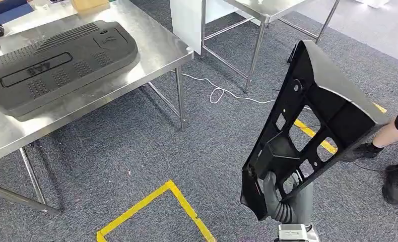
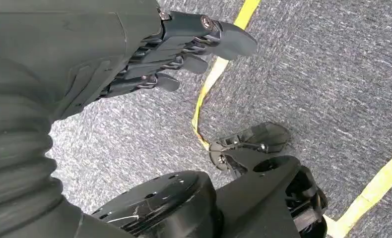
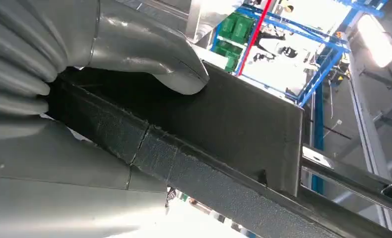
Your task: Take the parts from the cabinet and place them on the table.
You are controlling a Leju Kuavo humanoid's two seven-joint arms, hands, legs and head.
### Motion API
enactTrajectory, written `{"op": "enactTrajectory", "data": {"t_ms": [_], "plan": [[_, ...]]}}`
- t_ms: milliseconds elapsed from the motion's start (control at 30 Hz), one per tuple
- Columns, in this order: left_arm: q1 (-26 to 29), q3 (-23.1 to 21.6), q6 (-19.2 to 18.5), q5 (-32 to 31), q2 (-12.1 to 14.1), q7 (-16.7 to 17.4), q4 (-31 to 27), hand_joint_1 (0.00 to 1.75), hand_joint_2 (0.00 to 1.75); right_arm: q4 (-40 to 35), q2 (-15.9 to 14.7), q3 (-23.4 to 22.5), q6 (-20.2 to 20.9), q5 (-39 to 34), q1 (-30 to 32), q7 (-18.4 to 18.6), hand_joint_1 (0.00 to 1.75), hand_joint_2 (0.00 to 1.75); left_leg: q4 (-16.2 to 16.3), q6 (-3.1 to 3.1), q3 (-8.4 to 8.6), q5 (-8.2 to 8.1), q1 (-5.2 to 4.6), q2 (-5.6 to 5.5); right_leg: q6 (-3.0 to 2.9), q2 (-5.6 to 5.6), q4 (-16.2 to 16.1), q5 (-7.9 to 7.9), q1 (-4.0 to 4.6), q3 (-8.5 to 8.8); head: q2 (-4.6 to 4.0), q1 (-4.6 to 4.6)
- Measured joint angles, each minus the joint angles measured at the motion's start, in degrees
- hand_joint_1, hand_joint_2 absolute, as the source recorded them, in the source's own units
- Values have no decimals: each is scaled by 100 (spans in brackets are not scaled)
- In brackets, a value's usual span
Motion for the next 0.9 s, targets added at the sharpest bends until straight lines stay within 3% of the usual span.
{"op": "enactTrajectory", "data": {"t_ms": [233, 900], "plan": [[0, 0, 0, -13, -2, 0, -2, 0, 175, -2, 0, 2, 7, -109, 0, -125, 175, 175, -2, -31, -2, -1, -14, -2, -8, 0, 2, -3, -9, 1, 0, 5], [0, 0, 17, -24, 0, 0, -2, 0, 175, 0, 7, -7, 15, -227, 0, -146, 175, 175, -1, -29, -2, -1, -41, -1, -24, -1, -3, 8, -30, -1, 0, 2]]}}
